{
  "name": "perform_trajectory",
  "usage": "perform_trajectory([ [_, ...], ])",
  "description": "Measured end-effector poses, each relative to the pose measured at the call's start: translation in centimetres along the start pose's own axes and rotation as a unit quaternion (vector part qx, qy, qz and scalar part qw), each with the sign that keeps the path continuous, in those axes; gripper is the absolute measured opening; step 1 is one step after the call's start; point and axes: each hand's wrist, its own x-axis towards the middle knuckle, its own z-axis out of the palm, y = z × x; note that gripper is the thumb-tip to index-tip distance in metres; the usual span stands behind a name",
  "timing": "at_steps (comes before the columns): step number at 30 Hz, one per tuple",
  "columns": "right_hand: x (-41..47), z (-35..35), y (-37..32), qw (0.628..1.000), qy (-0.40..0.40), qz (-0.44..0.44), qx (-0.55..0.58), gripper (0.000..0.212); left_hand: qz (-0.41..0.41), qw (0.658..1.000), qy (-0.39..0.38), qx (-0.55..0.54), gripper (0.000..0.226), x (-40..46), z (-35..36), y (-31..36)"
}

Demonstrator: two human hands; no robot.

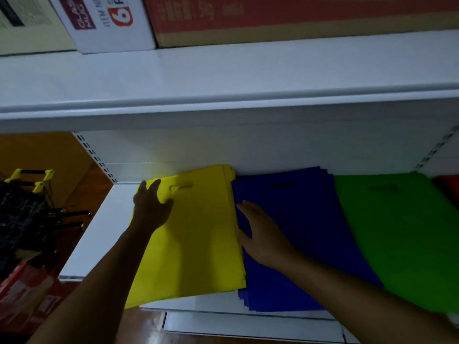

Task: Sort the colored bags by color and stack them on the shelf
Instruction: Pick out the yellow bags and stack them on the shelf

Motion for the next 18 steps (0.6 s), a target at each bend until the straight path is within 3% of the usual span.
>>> perform_trajectory([
  [8, -7.2, -9.2, 5.6, 0.982, 0.108, 0.034, -0.149, 0.069, 0.162, 0.980, -0.018, -0.115, 0.059, -6.0, 0.8, 18.8],
  [18, -26.0, -23.6, 18.8, 0.945, 0.209, 0.158, -0.197, 0.069, 0.282, 0.935, -0.138, -0.166, 0.063, -21.7, 8.3, 42.5],
])
